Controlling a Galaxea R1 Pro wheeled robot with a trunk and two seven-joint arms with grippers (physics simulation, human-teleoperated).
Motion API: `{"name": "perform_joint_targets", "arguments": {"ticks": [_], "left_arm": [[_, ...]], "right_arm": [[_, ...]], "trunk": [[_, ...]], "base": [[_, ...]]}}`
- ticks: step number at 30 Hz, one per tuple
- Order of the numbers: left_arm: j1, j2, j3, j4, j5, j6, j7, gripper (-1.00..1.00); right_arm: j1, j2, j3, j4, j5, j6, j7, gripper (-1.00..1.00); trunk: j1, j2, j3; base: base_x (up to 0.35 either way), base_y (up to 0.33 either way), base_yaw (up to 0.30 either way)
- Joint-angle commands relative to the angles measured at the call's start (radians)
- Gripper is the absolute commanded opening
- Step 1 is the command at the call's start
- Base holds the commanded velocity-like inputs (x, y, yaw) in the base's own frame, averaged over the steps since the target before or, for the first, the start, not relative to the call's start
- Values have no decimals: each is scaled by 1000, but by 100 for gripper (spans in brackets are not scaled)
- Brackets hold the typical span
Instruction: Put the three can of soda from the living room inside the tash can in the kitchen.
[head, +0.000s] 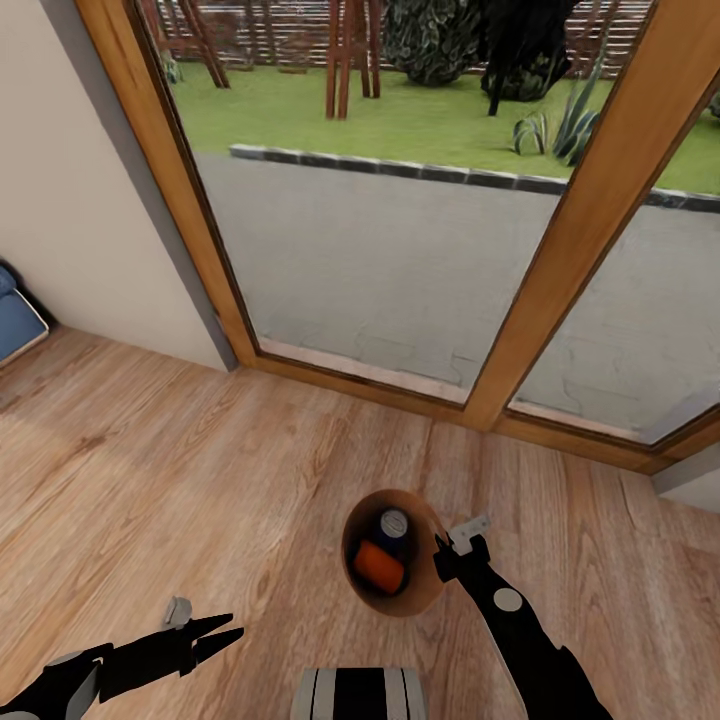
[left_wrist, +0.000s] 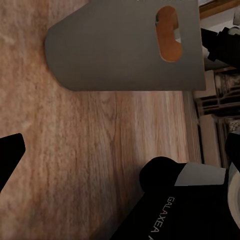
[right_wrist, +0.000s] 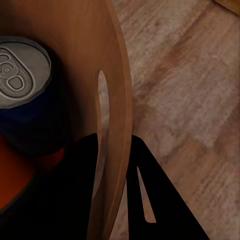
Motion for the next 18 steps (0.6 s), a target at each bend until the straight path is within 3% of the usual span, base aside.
{"name": "perform_joint_targets", "arguments": {"ticks": [1, 18], "left_arm": [[-1, 0, 0, 0, -1, 0, 0, 100], [-1, 0, 0, 1, -1, 0, 0, 100]], "right_arm": [[1, 1, -2, -3, -6, -6, 4, -100], [1, 1, -2, -3, -6, -6, 4, -100]], "trunk": [[27, 0, 0], [27, 0, 0]], "base": [[0, 0, 0], [0, 0, 0]]}}
